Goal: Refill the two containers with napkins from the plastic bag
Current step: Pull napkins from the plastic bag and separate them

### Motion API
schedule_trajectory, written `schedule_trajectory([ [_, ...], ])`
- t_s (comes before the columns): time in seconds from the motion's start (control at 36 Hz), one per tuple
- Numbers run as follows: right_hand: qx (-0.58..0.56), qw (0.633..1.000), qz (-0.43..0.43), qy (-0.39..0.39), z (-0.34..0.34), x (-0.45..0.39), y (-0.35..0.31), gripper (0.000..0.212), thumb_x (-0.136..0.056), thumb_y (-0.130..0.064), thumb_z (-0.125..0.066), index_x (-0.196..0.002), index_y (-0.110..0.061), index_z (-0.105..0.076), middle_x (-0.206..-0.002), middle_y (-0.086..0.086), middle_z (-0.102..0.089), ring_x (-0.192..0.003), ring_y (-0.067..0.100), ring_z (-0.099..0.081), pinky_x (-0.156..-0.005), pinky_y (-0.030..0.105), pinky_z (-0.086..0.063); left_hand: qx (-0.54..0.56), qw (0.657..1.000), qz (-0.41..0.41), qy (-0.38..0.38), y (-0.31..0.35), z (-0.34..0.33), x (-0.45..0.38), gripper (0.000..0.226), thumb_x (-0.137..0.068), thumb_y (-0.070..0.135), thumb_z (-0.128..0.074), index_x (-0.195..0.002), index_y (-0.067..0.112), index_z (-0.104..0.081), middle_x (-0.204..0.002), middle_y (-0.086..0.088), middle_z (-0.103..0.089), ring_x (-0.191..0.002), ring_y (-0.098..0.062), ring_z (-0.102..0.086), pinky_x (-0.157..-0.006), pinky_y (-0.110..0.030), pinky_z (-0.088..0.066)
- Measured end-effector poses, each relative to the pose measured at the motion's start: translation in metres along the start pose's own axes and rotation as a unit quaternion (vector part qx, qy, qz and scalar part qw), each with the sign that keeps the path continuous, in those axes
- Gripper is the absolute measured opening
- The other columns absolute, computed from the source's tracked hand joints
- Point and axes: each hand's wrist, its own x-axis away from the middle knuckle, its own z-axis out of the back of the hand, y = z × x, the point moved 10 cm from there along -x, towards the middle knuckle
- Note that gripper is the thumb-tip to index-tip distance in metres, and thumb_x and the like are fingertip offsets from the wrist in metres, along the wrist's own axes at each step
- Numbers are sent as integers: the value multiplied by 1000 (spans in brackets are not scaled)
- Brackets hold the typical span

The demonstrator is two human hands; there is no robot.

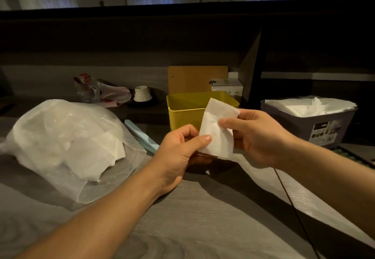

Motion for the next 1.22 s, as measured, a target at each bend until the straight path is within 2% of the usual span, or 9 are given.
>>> schedule_trajectory([
  [0.11, 59, 997, 55, 17, -4, -12, -41, 19, -92, -17, -67, -110, -18, -66, -104, 0, -72, -94, 17, -73, -77, 34, -62, -54, 997, -2, -61, 0, -13, 2, 30, -80, 29, -67, -104, 11, -66, -92, -10, -77, -83, -22, -74, -73, -29, -60],
  [0.25, 140, 989, 45, 24, -22, -68, -84, 46, -88, -11, -73, -132, -8, -58, -113, 10, -69, -99, 25, -71, -90, 44, -60, -106, 990, -7, -91, -1, -20, 2, 23, -84, 31, -65, -88, 8, -63, -91, -10, -76, -81, -21, -72, -76, -34, -57],
  [0.39, 272, 961, -55, 16, -41, -115, -71, 33, -89, -9, -72, -120, -11, -59, -116, 9, -65, -95, 20, -67, -69, 27, -57, -131, 986, -10, -98, -3, -18, 3, 14, -99, 14, -56, -89, 6, -63, -90, -10, -76, -80, -21, -71, -76, -31, -57],
  [0.47, 315, 940, -131, -14, -50, -126, -48, 33, -91, -6, -69, -122, -7, -60, -110, 11, -68, -89, 20, -68, -63, 27, -58, -131, 987, -17, -96, -3, -17, 0, 16, -99, 17, -59, -90, 5, -63, -89, -10, -76, -79, -21, -71, -79, -36, -56],
  [0.56, 314, 937, -152, -13, -54, -131, -40, 30, -91, -6, -69, -120, -5, -62, -107, 12, -68, -88, 17, -68, -64, 24, -58, -124, 988, -16, -95, -3, -16, -1, 22, -89, 24, -60, -92, 3, -64, -89, -11, -76, -78, -22, -71, -79, -37, -56],
  [0.83, 268, 944, -186, -46, -57, -129, -35, 16, -93, -6, -68, -107, -4, -62, -102, 13, -73, -82, 19, -73, -65, 27, -61, -135, 986, -13, -101, -5, -15, -2, 16, -101, 11, -54, -90, 5, -65, -90, -11, -75, -79, -22, -70, -81, -39, -55],
  [0.97, 347, 918, -180, -66, -67, -129, -27, 10, -95, -13, -66, -103, -7, -64, -86, 8, -70, -58, 12, -68, -53, 21, -56, -134, 986, -10, -101, -5, -17, -2, 18, -94, 22, -60, -91, 5, -65, -90, -10, -76, -79, -21, -70, -80, -38, -55],
  [1.08, 459, 879, -111, -67, -71, -134, -37, 16, -98, -19, -63, -111, -10, -64, -98, 7, -66, -80, 15, -62, -70, 25, -51, -141, 985, -2, -103, -5, -18, -1, 16, -99, 19, -59, -92, 5, -65, -91, -11, -75, -79, -20, -69, -78, -35, -54],
  [1.22, 511, 851, -100, -69, -63, -133, -43, 20, -96, -19, -65, -114, -12, -64, -103, 8, -67, -76, 15, -60, -64, 23, -50, -153, 983, -5, -104, -5, -18, -1, 15, -101, 12, -55, -91, 6, -65, -90, -10, -75, -80, -21, -69, -76, -32, -54],
])
